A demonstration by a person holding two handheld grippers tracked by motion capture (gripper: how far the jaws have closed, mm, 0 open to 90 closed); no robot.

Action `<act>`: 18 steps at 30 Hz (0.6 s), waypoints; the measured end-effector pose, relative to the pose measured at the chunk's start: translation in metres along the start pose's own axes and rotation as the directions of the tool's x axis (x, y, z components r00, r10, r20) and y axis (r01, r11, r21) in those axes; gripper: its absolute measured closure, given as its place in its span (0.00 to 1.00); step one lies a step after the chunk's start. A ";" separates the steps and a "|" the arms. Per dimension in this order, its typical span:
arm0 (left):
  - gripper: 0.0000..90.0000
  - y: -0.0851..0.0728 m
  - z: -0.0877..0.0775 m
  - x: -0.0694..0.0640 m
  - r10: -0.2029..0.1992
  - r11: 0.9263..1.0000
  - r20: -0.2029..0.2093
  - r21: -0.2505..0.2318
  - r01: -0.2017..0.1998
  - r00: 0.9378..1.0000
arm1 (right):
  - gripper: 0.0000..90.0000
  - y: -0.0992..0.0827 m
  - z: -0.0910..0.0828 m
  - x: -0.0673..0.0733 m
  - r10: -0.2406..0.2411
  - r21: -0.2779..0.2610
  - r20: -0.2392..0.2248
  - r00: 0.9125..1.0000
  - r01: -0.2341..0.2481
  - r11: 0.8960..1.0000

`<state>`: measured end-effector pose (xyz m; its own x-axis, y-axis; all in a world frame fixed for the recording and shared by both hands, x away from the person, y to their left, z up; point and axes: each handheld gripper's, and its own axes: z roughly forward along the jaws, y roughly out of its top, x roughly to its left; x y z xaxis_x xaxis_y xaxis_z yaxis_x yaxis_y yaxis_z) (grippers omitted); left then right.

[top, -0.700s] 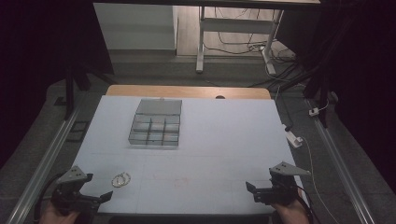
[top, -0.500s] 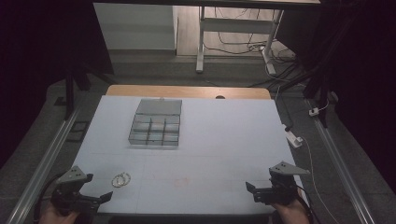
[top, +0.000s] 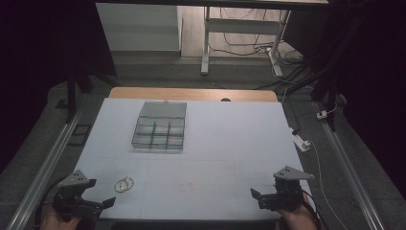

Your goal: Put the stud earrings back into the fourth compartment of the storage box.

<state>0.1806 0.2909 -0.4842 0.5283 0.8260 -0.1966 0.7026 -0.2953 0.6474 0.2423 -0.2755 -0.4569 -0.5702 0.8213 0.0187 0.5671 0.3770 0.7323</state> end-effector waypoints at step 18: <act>0.00 0.009 0.006 0.000 0.033 0.999 0.031 0.012 -0.034 0.999 | 0.00 0.001 0.002 0.002 -0.016 0.024 -0.004 1.000 0.016 1.000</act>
<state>0.1901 0.2852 -0.4827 0.5658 0.8005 -0.1975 0.6903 -0.3289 0.6444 0.2431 -0.2726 -0.4580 -0.5818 0.8133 0.0096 0.5721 0.4008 0.7156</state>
